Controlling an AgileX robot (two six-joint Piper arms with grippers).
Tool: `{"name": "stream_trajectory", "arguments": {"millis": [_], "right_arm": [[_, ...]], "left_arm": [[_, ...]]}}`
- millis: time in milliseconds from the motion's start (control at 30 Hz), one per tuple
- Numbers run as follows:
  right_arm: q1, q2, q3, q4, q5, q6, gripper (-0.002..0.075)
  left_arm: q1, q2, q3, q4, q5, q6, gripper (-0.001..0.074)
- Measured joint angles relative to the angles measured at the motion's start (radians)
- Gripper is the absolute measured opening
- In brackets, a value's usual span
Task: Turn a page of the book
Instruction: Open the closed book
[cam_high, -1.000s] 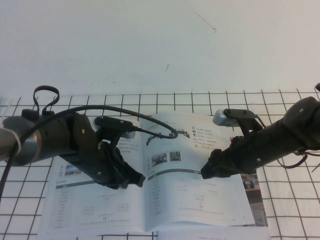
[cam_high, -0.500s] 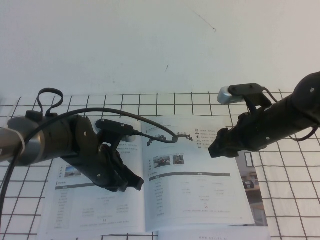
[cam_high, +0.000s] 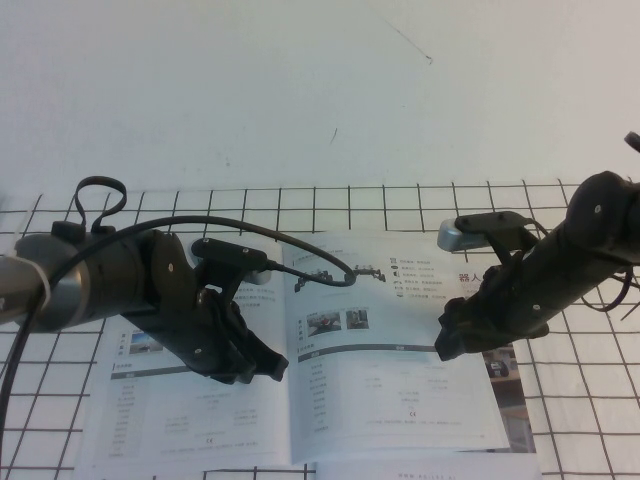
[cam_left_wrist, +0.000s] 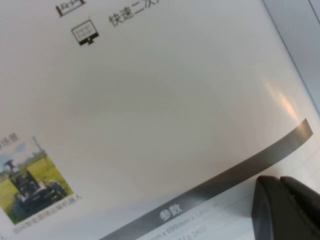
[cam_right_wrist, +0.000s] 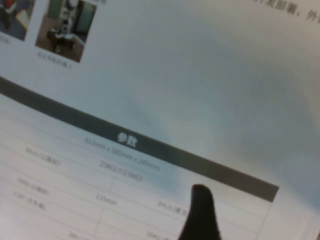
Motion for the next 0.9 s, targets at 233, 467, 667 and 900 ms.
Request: {"name": "stream_trajectory", "arguments": {"millis": [233, 467, 667, 900], "right_arm": [[0.000, 0.020, -0.002, 0.085, 0.000, -0.054, 0.0520], [-0.004, 0.038, -0.010, 0.118, 0.008, -0.069, 0.0519], [-0.010, 0.046, -0.015, 0.134, 0.016, -0.069, 0.0498], [-0.010, 0.048, -0.015, 0.143, 0.008, -0.069, 0.0425]], "left_arm": [[0.000, 0.000, 0.000, 0.000, 0.000, 0.002, -0.0002], [0.000, 0.002, 0.000, 0.000, 0.000, 0.004, -0.0002], [0.000, 0.006, 0.000, 0.000, 0.000, 0.004, -0.0002], [0.000, 0.041, -0.002, 0.001, -0.018, 0.006, -0.0002]]}}
